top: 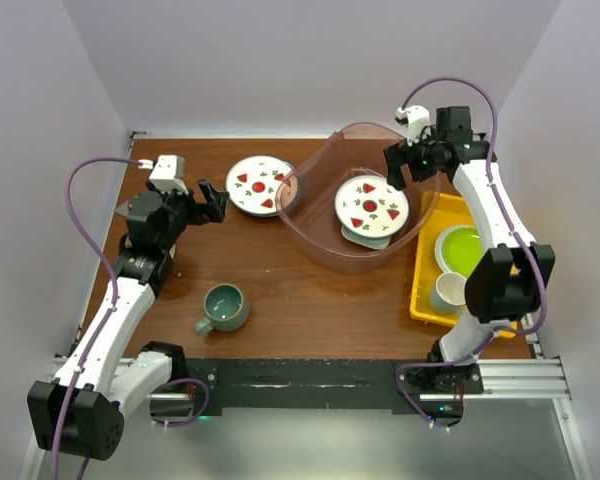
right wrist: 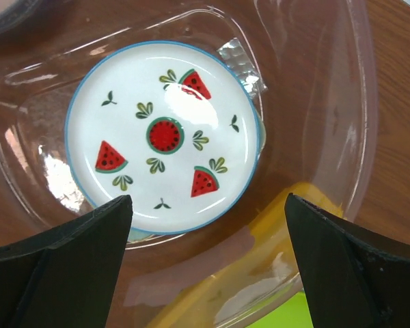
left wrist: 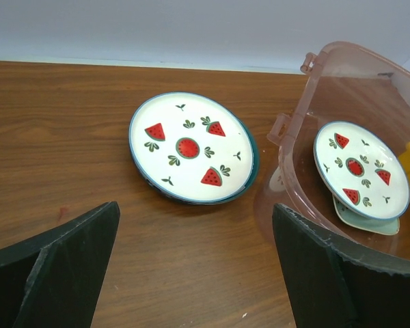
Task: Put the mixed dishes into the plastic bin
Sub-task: Place the plate in the plastic bin, then pick up the plate at the center of the board.
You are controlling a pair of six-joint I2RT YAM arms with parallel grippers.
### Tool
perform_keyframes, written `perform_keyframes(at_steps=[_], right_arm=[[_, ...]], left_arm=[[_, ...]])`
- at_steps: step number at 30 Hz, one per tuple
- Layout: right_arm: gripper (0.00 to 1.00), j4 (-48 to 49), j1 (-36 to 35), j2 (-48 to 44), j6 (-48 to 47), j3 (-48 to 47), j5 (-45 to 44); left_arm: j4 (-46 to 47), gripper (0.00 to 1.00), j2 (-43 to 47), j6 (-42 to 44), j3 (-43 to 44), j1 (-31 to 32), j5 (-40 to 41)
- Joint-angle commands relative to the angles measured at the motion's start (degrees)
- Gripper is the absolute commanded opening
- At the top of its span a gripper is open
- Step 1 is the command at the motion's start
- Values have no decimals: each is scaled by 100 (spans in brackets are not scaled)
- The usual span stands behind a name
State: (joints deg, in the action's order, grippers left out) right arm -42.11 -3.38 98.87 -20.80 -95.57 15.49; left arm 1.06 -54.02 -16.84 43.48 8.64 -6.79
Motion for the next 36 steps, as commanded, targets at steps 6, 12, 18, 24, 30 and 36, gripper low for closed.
perform_keyframes(at_steps=[6, 12, 18, 24, 30, 36], right_arm=[[98, 1063, 39, -1763, 243, 1521, 1620], [98, 2126, 232, -2958, 602, 2839, 2774], [98, 3331, 742, -3778, 1341, 3886, 3539], [98, 3499, 900, -3840, 1385, 4125, 3953], [98, 3350, 927, -3814, 1341, 4038, 3953], [98, 3297, 944, -3831, 1333, 4020, 3892]], left_arm=[[105, 100, 111, 181, 37, -12, 195], [96, 100, 67, 181, 37, -12, 195], [105, 100, 6, 172, 29, -12, 204], [131, 100, -126, 67, 20, -12, 90], [140, 100, -249, -144, -7, -12, -42], [114, 100, -425, -478, 29, -12, -165]])
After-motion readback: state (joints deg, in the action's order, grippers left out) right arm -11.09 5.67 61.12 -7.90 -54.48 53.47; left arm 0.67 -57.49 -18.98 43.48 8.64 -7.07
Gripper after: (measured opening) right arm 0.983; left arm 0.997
